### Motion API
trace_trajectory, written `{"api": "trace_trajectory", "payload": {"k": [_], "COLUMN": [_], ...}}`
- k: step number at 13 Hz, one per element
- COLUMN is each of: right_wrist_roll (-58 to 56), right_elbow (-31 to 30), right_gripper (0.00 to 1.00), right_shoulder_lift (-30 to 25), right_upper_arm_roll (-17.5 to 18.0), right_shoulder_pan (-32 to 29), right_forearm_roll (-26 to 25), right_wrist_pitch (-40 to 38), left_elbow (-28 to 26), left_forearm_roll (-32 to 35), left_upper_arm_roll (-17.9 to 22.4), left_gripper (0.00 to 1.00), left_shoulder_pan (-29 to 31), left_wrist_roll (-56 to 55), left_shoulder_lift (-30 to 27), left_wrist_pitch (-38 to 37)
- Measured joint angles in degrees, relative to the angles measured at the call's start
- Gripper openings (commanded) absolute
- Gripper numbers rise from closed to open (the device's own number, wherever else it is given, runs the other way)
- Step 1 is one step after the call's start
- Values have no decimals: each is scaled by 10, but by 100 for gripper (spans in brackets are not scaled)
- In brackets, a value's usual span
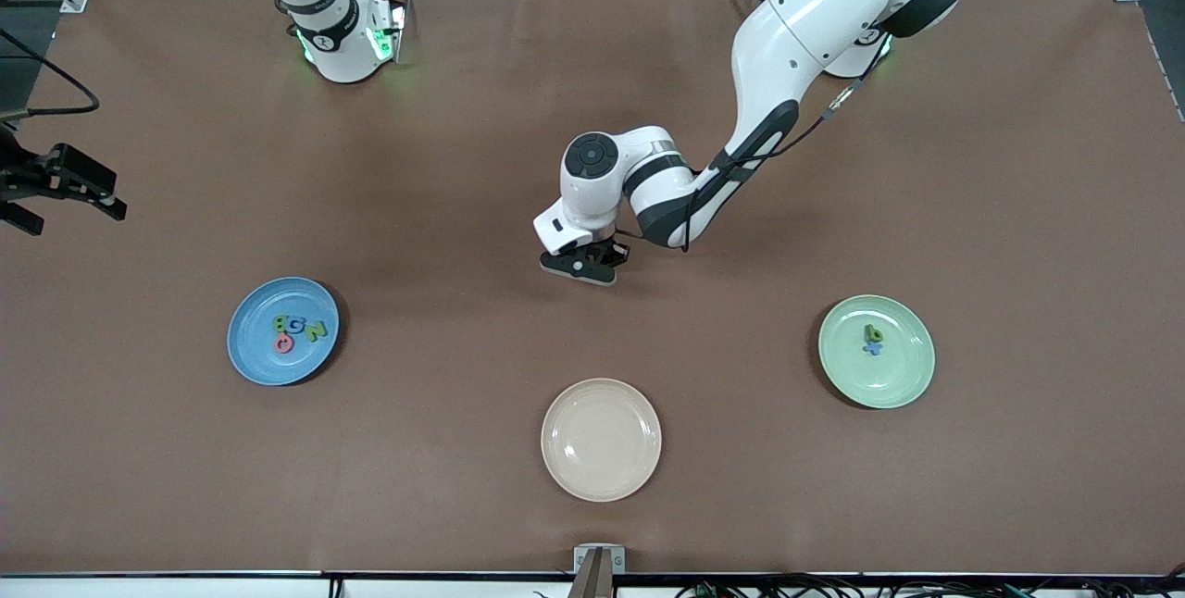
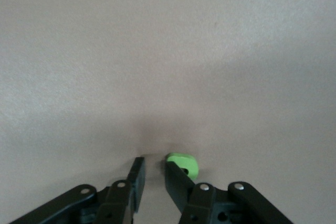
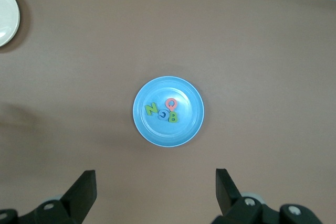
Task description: Sort uppercase to blue plate, lowercase to green plate
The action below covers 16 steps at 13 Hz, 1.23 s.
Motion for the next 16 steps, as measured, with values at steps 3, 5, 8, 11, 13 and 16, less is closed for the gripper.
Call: {"api": "trace_trajectory", "payload": {"k": [3, 5, 8, 11, 13, 16], "right_wrist_roll": [4, 4, 25, 98, 108, 113], "right_elbow": [0, 2, 4, 4, 12, 50], "right_gripper": [100, 100, 100, 100, 100, 100], "right_shoulder_lift": [-2, -2, -2, -5, -8, -13], "right_upper_arm_roll": [26, 28, 35, 36, 42, 50], "right_shoulder_pan": [-15, -15, -15, -15, -14, -14], "right_forearm_roll": [-10, -24, -29, -29, -29, -29], "right_wrist_pitch": [10, 14, -5, -31, -36, -86], "left_elbow": [14, 17, 17, 18, 18, 18], "left_forearm_roll": [0, 0, 0, 0, 0, 0], "left_upper_arm_roll": [0, 0, 0, 0, 0, 5], "left_gripper": [30, 33, 51, 58, 59, 68], "left_shoulder_pan": [0, 0, -7, -20, -21, -21], "left_wrist_roll": [0, 0, 0, 0, 5, 30], "left_shoulder_lift": [0, 0, 0, 0, 0, 2], "left_wrist_pitch": [0, 0, -1, -1, -1, 0]}}
